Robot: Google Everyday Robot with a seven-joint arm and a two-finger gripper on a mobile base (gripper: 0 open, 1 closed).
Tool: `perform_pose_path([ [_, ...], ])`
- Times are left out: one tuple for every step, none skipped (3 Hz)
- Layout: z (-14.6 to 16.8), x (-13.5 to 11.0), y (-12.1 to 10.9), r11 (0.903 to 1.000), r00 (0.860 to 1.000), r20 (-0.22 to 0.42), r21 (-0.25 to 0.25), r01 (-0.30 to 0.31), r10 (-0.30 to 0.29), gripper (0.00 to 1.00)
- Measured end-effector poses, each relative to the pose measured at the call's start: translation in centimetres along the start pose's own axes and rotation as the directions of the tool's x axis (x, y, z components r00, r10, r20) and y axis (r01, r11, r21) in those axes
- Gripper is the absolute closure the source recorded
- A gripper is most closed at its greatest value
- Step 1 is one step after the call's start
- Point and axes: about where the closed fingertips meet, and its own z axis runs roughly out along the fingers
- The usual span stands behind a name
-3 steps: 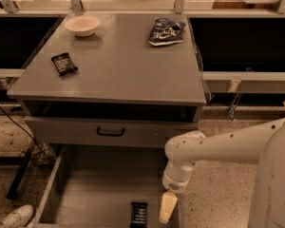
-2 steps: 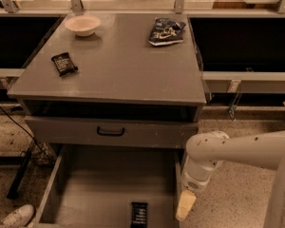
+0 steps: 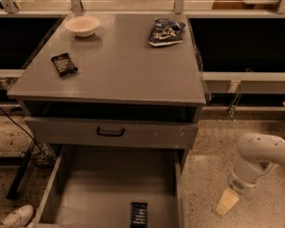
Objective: Place rxbar blueberry into middle drawer
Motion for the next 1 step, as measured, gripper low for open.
perform_pose_path([
  [0.14, 5.08, -2.56, 0.9925, 0.993, 0.009, -0.028, -0.119, 0.119, 0.00],
])
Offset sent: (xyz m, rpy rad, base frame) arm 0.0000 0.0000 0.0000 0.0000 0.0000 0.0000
